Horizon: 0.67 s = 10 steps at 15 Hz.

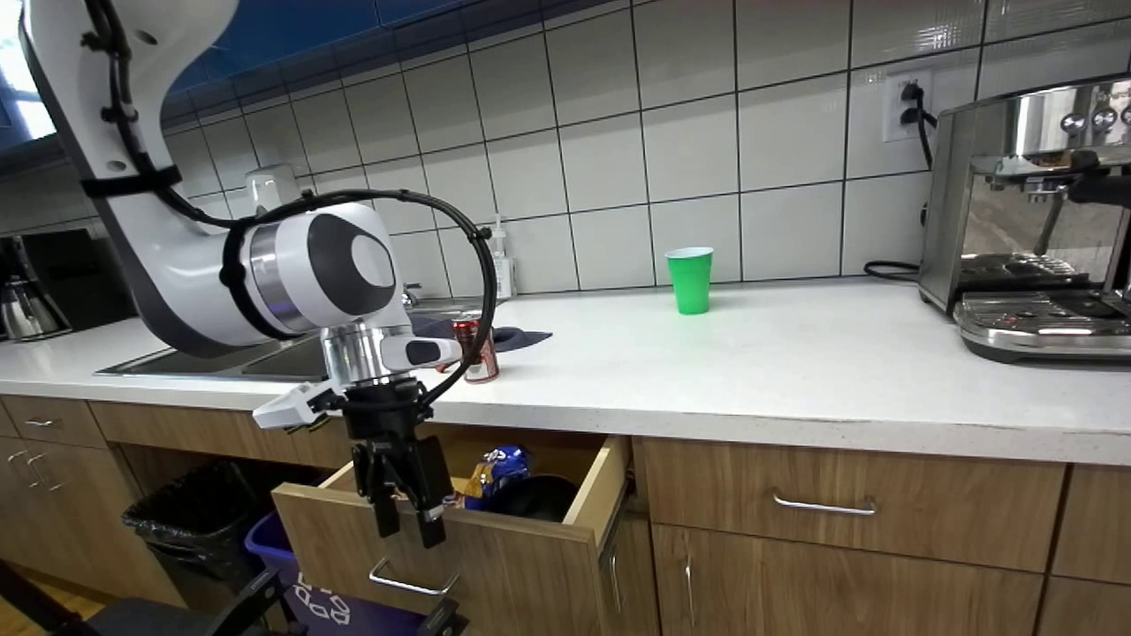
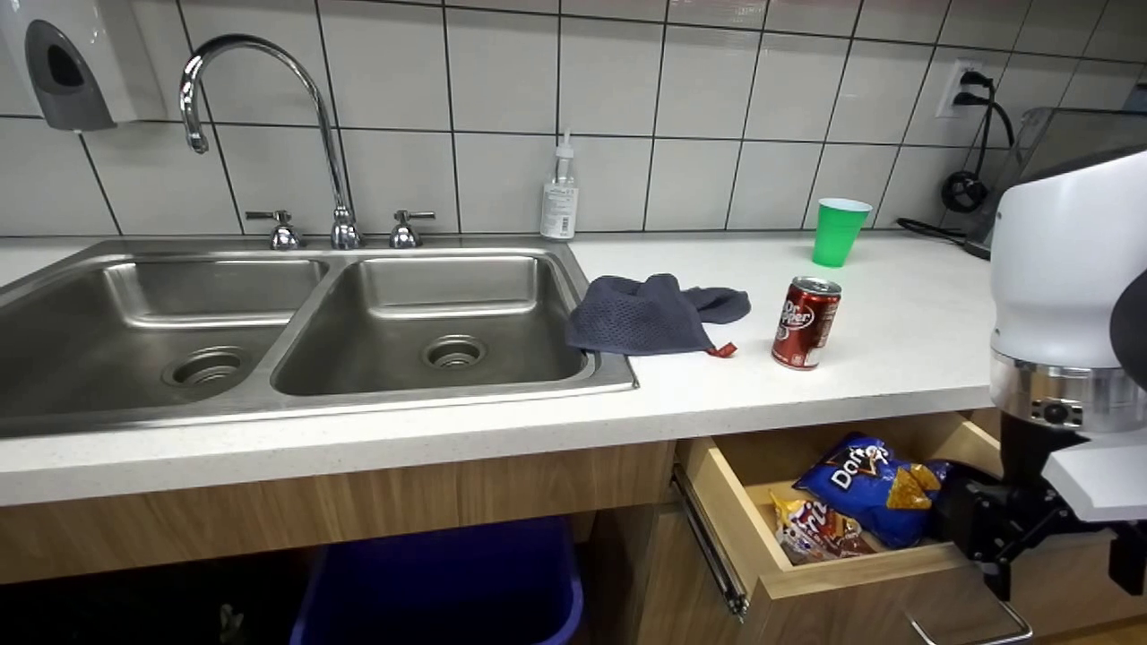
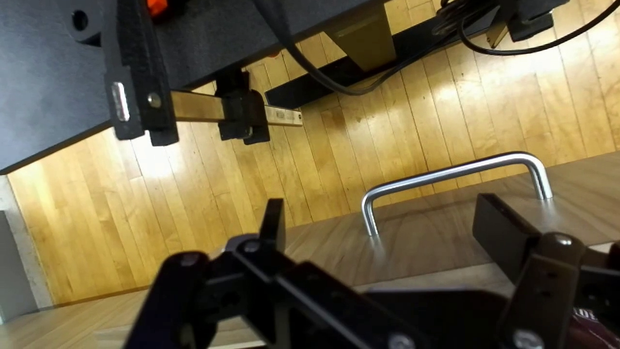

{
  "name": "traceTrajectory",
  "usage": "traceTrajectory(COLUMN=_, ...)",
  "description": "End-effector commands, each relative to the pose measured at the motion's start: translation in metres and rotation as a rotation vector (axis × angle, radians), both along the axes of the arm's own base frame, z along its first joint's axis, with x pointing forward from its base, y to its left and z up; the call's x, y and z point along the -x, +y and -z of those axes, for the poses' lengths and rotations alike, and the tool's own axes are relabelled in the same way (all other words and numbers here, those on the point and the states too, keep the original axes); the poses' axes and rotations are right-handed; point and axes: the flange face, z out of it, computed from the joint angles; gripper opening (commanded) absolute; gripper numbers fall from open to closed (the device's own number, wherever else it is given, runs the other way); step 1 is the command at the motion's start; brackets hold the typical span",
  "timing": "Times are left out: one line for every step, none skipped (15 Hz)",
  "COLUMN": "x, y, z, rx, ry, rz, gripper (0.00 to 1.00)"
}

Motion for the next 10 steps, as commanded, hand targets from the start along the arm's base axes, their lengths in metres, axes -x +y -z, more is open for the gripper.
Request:
traceTrajectory(x=-0.0031, y=-0.0011, z=-0.0011, rx=0.015, ry=-0.034, rz=0.017, gripper=1.0)
traceTrajectory(x=-0.0034, y=-0.0014, z=-0.0011, rx=0.015, ry=-0.037, rz=0.019, gripper=1.0)
traceTrajectory(x=-0.0036, y=-0.0014, z=-0.0011, rx=0.016, ry=-0.041, rz=0.02, gripper=1.0)
traceTrajectory(x=-0.0041, y=-0.0014, z=-0.0011, rx=0.018, ry=-0.046, rz=0.02, gripper=1.0)
traceTrajectory(x=-0.0049, y=-0.0011, z=-0.0011, rx=0.02, ry=-0.052, rz=0.02, gripper=1.0)
traceTrajectory(x=-0.0059, y=-0.0007, z=-0.0012, rx=0.022, ry=-0.058, rz=0.021, gripper=1.0)
traceTrajectory(x=-0.0072, y=-0.0007, z=-0.0015, rx=0.026, ry=-0.064, rz=0.023, gripper=1.0)
traceTrajectory(x=-0.0079, y=-0.0009, z=-0.0016, rx=0.028, ry=-0.067, rz=0.025, gripper=1.0)
traceTrajectory(x=-0.0089, y=-0.0011, z=-0.0016, rx=0.031, ry=-0.071, rz=0.025, gripper=1.0)
traceTrajectory(x=-0.0095, y=-0.0012, z=-0.0018, rx=0.033, ry=-0.073, rz=0.026, gripper=1.0)
